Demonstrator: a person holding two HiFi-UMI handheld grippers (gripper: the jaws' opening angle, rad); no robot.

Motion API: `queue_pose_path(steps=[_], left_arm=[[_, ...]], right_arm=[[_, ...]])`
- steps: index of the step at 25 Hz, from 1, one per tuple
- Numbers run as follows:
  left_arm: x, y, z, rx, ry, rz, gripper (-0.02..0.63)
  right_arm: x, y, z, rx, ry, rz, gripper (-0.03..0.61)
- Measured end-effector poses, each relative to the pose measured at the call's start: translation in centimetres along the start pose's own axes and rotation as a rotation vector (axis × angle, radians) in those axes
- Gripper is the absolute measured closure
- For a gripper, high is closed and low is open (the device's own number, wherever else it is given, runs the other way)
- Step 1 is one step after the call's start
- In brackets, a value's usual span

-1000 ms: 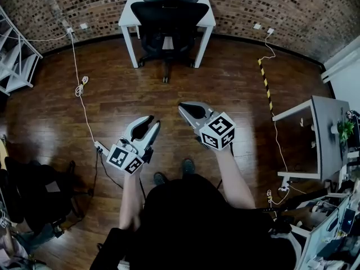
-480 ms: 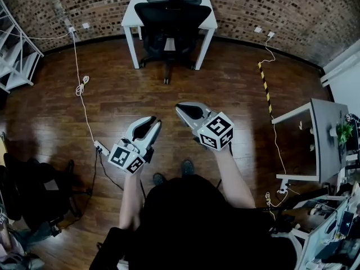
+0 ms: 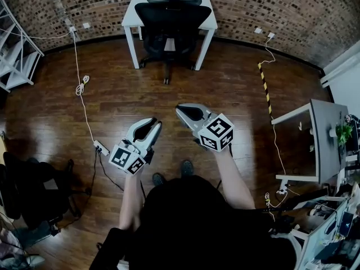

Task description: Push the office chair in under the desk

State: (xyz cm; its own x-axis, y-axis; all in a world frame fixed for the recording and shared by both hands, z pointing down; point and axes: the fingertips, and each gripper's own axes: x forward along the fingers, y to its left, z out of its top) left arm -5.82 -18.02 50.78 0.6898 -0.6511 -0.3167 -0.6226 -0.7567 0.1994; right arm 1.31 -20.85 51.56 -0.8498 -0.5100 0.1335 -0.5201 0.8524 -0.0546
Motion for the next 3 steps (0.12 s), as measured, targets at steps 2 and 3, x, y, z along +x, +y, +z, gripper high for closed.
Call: queue_pose_path(steps=[2, 3], left_arm=[[0.14, 0.13, -0.15, -0.002, 0.004, 0.002, 0.402], [0.21, 0.19, -0.23, -0.003, 0.005, 0.002, 0.402]], right_arm=[[0.01, -0.19, 0.03, 0.0, 0.001, 0.001, 0.578], [0.02, -0.29, 0.05, 0.0, 0.002, 0.001, 0.578]])
